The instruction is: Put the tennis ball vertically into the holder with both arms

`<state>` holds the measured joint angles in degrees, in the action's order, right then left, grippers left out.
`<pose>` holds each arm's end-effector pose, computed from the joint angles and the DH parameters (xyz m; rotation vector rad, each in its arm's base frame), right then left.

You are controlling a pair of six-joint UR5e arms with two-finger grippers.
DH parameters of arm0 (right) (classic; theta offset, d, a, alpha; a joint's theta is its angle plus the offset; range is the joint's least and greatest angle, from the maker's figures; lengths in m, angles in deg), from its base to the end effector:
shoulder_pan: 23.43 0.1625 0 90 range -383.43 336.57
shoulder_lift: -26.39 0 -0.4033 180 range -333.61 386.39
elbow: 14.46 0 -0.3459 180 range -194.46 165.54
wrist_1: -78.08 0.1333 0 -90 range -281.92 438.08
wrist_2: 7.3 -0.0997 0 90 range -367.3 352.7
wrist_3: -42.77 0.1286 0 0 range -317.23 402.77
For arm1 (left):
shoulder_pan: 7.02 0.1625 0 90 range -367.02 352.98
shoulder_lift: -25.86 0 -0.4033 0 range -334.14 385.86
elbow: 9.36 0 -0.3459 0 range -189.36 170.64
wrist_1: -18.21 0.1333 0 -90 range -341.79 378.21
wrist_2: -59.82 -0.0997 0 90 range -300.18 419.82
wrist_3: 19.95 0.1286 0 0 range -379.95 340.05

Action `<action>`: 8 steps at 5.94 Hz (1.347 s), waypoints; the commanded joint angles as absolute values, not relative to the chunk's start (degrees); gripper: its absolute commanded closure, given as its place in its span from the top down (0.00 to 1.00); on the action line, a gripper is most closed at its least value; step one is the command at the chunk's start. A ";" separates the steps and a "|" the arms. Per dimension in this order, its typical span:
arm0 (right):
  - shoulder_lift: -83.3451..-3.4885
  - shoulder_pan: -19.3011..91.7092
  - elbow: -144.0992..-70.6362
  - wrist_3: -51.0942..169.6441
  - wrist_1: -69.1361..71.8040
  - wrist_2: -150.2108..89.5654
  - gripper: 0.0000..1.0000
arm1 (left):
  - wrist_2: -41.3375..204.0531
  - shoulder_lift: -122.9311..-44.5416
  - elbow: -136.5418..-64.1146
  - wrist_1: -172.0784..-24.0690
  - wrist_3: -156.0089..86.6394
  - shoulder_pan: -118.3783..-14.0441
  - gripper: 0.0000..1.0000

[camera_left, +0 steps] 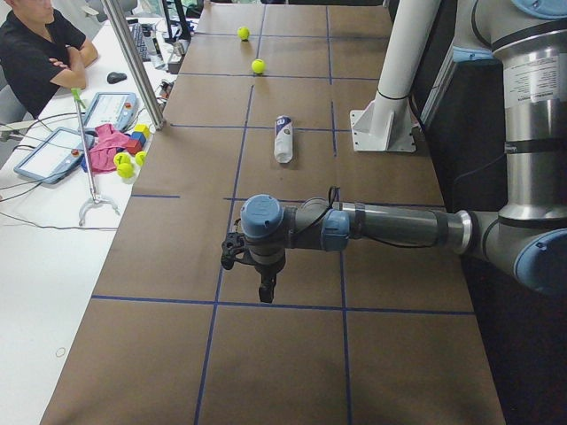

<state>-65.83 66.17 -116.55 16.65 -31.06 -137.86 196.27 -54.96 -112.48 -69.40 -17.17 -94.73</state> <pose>0.0468 -0.4082 0.6187 0.0062 -0.7277 -0.3852 -0.0248 -0.3841 0.6227 0.0290 0.8109 0.0945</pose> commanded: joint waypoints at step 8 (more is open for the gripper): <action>-67.56 66.13 -115.27 17.02 -30.64 -141.23 1.00 | 197.37 -57.26 -114.55 -85.32 -17.41 -88.81 1.00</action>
